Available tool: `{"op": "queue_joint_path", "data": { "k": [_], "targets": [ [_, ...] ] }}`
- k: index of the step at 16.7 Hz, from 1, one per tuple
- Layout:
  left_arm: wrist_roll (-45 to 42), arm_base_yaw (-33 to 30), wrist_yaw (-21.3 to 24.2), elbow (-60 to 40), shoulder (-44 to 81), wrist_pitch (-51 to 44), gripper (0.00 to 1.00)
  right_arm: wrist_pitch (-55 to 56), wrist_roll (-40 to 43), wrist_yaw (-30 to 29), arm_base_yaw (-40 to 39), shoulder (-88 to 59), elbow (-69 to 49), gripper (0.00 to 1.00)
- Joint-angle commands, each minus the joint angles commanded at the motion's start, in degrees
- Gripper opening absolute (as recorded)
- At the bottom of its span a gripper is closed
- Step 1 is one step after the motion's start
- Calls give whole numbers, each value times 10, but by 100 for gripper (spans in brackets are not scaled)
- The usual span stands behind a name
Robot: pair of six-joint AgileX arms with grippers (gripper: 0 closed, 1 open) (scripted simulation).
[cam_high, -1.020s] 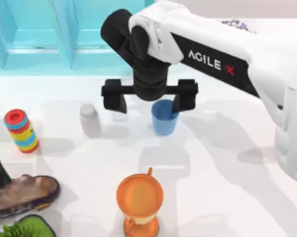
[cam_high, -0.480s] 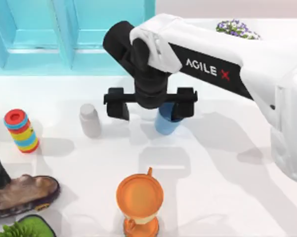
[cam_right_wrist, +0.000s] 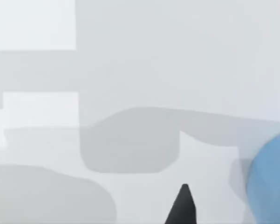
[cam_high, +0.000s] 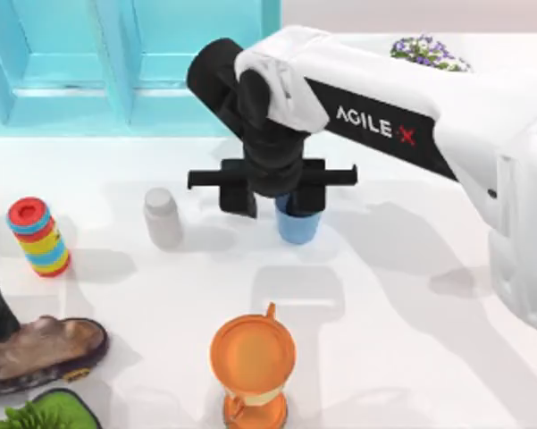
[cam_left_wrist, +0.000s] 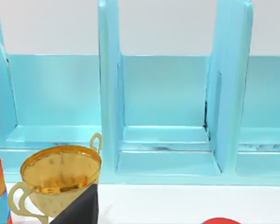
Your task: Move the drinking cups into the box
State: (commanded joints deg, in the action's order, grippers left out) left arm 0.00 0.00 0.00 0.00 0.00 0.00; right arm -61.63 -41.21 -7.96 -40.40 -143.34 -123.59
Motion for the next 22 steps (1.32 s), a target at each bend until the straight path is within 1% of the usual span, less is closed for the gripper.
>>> {"op": "queue_joint_path", "data": {
  "k": [3, 4, 14, 22],
  "targets": [
    [0, 0, 0, 0, 0, 0, 100, 0, 0, 0, 0, 0, 0, 2],
    [0, 0, 0, 0, 0, 0, 100, 0, 0, 0, 0, 0, 0, 0],
    [0, 0, 0, 0, 0, 0, 100, -3, 4, 0, 5, 11, 6, 0],
    [0, 0, 0, 0, 0, 0, 100, -72, 92, 16, 89, 179, 93, 0]
  ]
}}
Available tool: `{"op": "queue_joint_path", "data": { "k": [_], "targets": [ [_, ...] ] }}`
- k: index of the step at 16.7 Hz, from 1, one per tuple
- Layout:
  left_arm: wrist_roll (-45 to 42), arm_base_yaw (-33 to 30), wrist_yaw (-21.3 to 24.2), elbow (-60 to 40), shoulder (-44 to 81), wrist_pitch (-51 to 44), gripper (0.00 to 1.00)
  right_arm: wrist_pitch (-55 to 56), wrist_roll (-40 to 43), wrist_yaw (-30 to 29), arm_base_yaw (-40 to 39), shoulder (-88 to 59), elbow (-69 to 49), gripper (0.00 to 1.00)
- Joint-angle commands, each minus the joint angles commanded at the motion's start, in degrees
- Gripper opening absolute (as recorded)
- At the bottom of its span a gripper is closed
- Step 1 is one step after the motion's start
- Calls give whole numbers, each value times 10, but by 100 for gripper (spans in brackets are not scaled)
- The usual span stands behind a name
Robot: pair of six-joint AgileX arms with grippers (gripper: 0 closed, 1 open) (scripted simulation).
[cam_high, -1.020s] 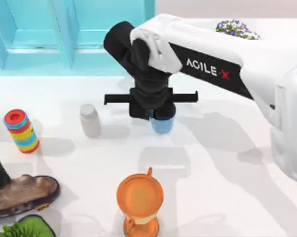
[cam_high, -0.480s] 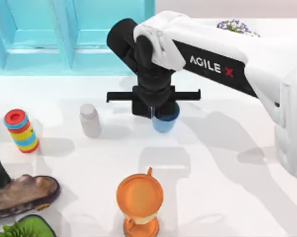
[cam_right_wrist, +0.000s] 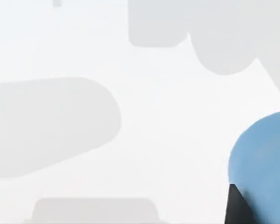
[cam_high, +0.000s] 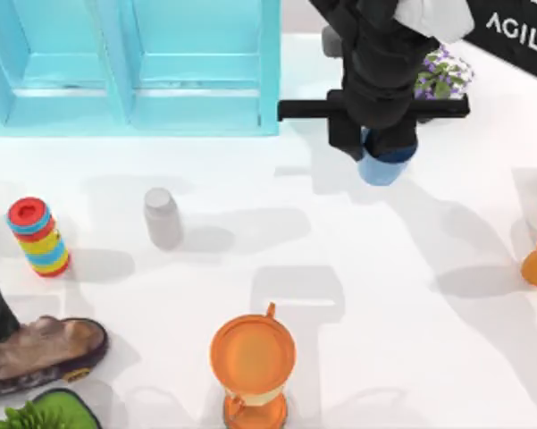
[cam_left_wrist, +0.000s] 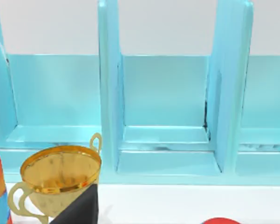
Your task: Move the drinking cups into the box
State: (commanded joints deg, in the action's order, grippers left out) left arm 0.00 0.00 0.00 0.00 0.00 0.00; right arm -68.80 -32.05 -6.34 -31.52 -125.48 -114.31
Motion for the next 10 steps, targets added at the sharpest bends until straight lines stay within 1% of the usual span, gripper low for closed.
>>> {"op": "queue_joint_path", "data": {
  "k": [7, 10],
  "targets": [
    [0, 0, 0, 0, 0, 0, 100, -8, 14, 0, 12, 14, 8, 0],
    [0, 0, 0, 0, 0, 0, 100, -23, 68, 4, 67, 37, 25, 0]
  ]
}}
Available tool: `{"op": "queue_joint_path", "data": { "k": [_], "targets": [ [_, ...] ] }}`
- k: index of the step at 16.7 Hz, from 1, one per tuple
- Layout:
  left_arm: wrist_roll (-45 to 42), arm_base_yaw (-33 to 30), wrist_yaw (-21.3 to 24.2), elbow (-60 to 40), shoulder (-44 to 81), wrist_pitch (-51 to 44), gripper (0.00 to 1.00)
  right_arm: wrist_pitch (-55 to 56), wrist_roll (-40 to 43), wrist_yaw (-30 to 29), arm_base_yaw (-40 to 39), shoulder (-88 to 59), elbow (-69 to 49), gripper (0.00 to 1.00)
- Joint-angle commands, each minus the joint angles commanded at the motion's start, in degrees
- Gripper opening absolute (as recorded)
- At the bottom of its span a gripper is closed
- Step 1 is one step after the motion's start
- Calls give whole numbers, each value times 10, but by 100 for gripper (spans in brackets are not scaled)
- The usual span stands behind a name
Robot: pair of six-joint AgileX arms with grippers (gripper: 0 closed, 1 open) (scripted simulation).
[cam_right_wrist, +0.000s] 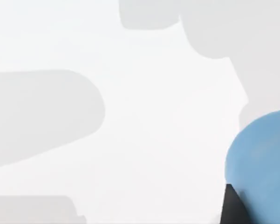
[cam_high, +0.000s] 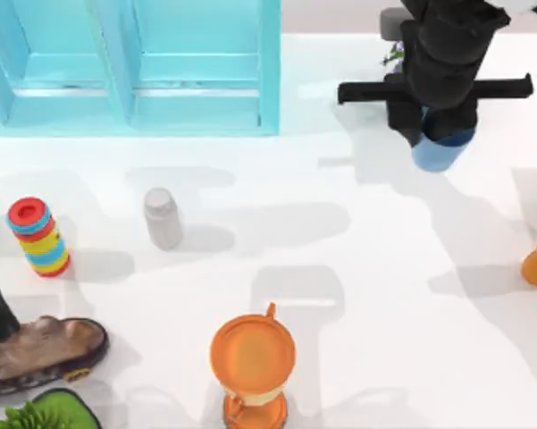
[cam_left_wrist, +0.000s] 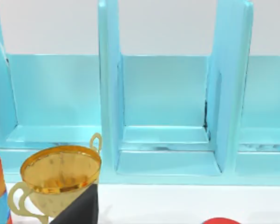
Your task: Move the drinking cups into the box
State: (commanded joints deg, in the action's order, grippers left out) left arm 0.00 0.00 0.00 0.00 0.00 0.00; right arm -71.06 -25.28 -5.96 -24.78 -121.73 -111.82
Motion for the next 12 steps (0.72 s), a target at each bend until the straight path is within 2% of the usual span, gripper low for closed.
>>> {"op": "queue_joint_path", "data": {
  "k": [2, 8, 12],
  "targets": [
    [0, 0, 0, 0, 0, 0, 100, -15, 65, 5, 66, 27, 23, 0],
    [0, 0, 0, 0, 0, 0, 100, -68, 328, 29, 331, 128, 118, 0],
    [0, 0, 0, 0, 0, 0, 100, -91, 427, 42, 428, 180, 172, 0]
  ]
}}
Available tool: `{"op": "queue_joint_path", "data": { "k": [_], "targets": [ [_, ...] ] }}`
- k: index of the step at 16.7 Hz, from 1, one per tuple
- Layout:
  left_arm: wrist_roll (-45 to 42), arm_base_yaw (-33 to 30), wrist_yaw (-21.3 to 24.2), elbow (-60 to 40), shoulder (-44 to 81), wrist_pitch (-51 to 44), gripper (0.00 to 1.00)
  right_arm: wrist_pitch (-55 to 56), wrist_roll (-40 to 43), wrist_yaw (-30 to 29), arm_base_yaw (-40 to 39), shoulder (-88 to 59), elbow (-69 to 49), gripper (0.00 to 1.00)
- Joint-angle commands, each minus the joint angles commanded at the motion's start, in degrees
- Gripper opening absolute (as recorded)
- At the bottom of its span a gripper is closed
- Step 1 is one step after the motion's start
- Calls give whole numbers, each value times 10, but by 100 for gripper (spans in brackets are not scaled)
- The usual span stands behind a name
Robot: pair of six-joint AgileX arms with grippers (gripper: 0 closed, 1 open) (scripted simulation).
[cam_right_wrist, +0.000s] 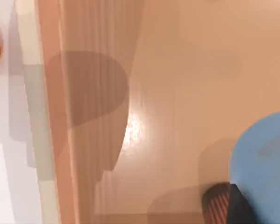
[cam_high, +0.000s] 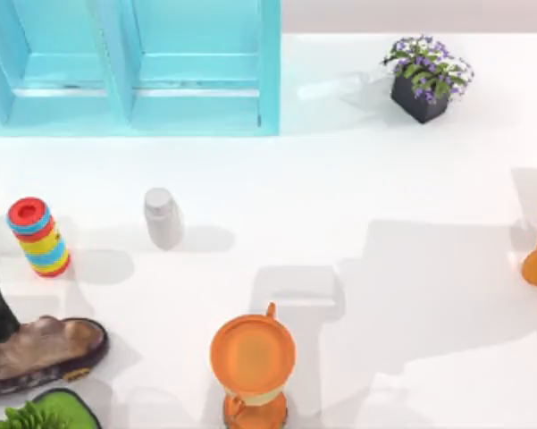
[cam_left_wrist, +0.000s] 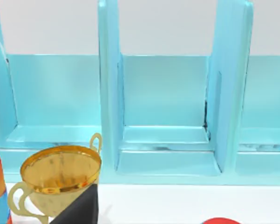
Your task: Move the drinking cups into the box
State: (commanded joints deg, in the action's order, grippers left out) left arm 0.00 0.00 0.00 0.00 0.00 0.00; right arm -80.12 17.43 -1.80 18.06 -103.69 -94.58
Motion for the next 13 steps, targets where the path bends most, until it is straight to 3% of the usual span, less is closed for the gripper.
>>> {"op": "queue_joint_path", "data": {
  "k": [7, 13],
  "targets": [
    [0, 0, 0, 0, 0, 0, 100, 0, 12, 0, 11, 6, 9, 0],
    [0, 0, 0, 0, 0, 0, 100, 85, 21, 2, 19, 1, 86, 0]
  ]
}}
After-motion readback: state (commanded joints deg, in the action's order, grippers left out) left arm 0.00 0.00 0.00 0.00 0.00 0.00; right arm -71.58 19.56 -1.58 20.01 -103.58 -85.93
